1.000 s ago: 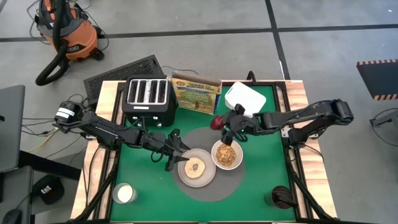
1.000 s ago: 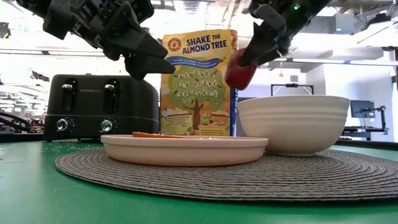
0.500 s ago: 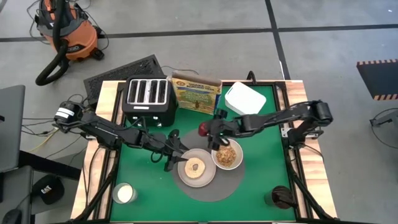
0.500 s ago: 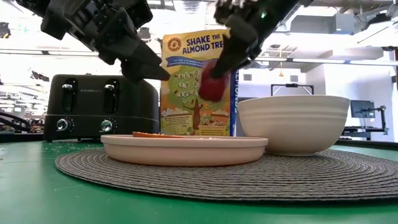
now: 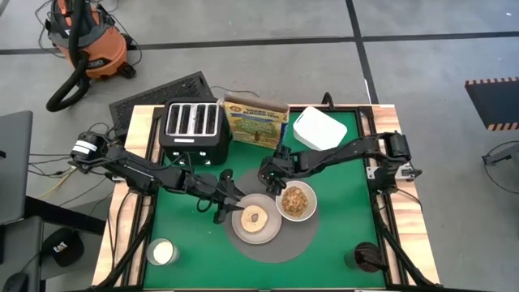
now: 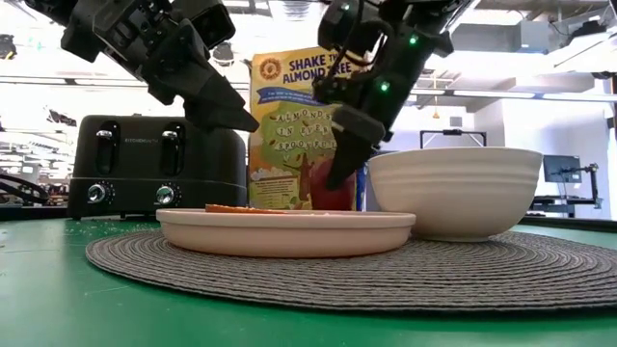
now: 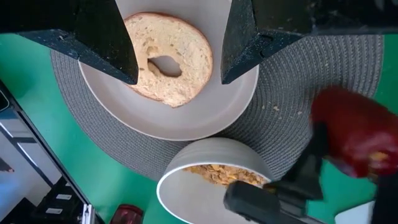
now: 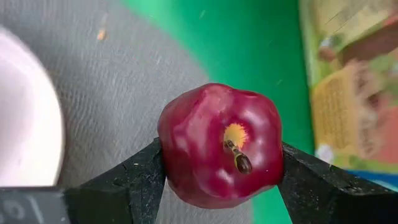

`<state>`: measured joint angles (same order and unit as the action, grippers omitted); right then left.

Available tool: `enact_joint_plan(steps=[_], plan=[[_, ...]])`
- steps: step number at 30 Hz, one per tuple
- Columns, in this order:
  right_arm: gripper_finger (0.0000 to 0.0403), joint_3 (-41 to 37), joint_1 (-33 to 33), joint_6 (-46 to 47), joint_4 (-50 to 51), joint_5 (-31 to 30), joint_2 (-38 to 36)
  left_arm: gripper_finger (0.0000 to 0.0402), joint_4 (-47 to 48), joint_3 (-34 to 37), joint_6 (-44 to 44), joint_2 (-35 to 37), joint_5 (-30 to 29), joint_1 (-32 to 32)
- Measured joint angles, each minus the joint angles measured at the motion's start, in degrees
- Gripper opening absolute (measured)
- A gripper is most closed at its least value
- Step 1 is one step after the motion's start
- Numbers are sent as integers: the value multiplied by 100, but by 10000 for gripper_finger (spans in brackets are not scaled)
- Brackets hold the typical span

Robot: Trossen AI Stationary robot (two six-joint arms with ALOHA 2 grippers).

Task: Arrange a breakfast setting
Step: Put the apple on the table placemat to the top of the dark white plate, then put the spoon on the table surface to the right of the white bowl

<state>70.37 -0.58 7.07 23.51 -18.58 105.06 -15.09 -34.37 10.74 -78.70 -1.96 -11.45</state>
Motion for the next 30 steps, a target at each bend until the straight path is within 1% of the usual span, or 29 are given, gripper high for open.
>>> enact_joint_plan(steps=[3,10,15,20,26,30], plan=[[286,-2,-2,-1,-36,133,113,214,20,0,0,0,-6,-2],[290,-2,-25,-5,-73,163,105,214,17,0,0,0,-25,-2],[327,-2,-69,8,-145,348,77,214,17,0,-2,0,-24,-2],[363,-2,-87,39,-140,347,182,214,13,0,17,0,-24,-2],[371,-4,-90,37,-114,346,147,214,10,0,44,0,-21,-2],[370,-4,-96,39,-85,342,-75,214,8,0,52,0,-21,-2]])
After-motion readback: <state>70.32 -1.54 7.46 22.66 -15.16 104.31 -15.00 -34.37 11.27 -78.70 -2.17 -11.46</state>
